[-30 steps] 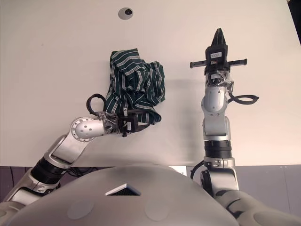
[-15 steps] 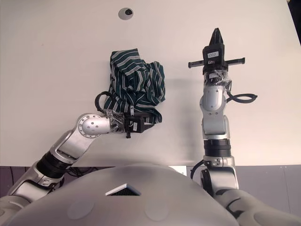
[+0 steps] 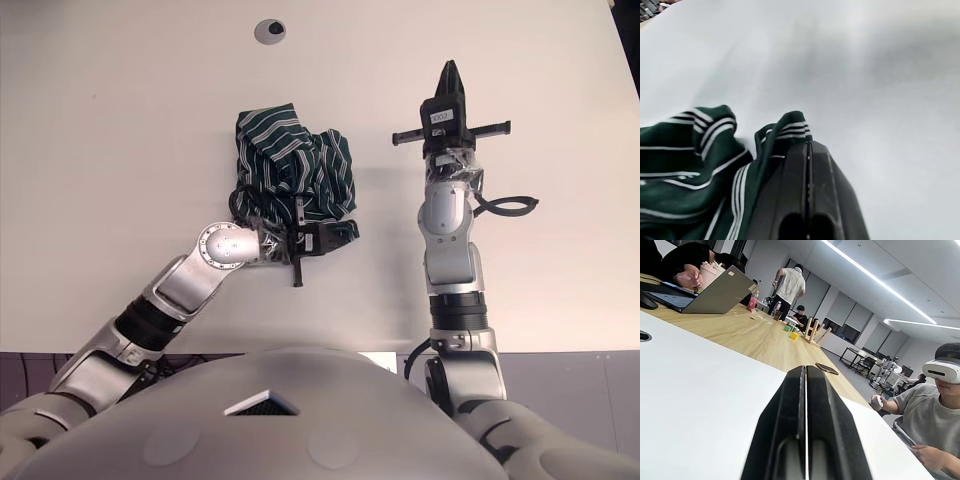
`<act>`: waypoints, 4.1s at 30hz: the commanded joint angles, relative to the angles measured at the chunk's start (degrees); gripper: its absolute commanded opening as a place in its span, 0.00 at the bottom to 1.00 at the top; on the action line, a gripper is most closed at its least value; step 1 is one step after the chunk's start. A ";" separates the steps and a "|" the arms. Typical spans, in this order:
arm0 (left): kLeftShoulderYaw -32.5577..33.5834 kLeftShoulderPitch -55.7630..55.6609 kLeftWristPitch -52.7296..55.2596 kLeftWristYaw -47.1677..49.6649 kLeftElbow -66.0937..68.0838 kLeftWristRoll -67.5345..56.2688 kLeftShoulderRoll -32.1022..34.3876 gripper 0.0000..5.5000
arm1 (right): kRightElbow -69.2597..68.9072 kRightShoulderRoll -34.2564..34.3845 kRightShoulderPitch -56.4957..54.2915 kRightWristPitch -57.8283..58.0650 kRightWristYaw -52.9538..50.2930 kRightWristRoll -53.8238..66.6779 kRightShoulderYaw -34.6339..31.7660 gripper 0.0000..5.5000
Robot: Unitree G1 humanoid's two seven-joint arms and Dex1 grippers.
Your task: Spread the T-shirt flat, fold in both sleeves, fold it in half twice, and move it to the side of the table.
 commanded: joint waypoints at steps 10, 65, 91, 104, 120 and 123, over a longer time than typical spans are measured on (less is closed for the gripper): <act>34.09 11.25 5.43 -8.09 -22.05 -42.53 8.78 0.00 | 0.81 -0.41 -1.67 -0.51 -0.25 0.18 -0.01 0.00; -1.90 6.09 12.57 -0.17 3.87 0.35 5.43 0.33 | 2.71 -0.12 -2.85 -1.46 -1.14 -2.14 1.36 0.00; 46.05 14.67 9.66 -21.53 -20.15 -55.87 18.15 0.01 | 7.20 -1.23 -4.35 -3.55 -2.12 -1.48 -0.09 0.00; 60.18 2.42 15.99 -10.36 -12.17 -73.49 13.94 0.01 | 11.09 -1.11 -6.17 -5.33 -3.02 -1.64 -0.18 0.00; 55.86 2.40 14.91 -10.79 -11.98 -65.38 9.45 0.00 | -20.56 -9.81 8.76 4.95 39.08 25.70 16.74 0.20; 55.19 2.74 14.33 -11.27 -12.12 -64.28 8.54 0.00 | -23.26 -13.23 12.83 4.21 43.57 22.22 22.85 0.29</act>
